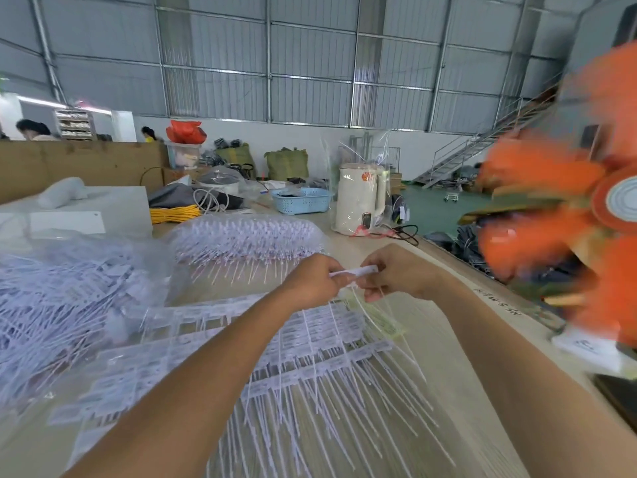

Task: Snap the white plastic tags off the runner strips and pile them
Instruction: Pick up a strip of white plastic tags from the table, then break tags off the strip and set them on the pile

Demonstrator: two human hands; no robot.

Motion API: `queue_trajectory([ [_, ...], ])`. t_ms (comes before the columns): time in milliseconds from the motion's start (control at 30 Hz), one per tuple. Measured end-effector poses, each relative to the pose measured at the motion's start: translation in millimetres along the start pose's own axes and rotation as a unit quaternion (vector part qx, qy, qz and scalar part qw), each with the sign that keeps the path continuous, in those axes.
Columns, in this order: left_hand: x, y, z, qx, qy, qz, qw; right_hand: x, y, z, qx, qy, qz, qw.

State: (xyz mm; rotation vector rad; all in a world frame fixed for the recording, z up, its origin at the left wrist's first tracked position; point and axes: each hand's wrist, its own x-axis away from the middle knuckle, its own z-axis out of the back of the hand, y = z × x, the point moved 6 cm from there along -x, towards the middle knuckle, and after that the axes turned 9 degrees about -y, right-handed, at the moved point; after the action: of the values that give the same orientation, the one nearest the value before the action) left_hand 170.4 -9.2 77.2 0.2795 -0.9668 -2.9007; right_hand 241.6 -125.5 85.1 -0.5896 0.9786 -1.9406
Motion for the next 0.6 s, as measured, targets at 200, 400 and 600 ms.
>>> queue_trajectory([
  [200, -4, 3, 4, 0.086, -0.003, 0.049, 0.995, 1, -11, 6, 0.06, 0.045, 0.03, 0.997],
  [400, 2, 5, 11, 0.273, -0.011, 0.017, 0.962, 11, -33, 9, 0.141, 0.144, 0.145, 0.969],
  [600, 7, -1, 2, 0.291, -0.061, 0.01, 0.955, 10, -15, 21, 0.296, 0.217, 0.081, 0.927],
])
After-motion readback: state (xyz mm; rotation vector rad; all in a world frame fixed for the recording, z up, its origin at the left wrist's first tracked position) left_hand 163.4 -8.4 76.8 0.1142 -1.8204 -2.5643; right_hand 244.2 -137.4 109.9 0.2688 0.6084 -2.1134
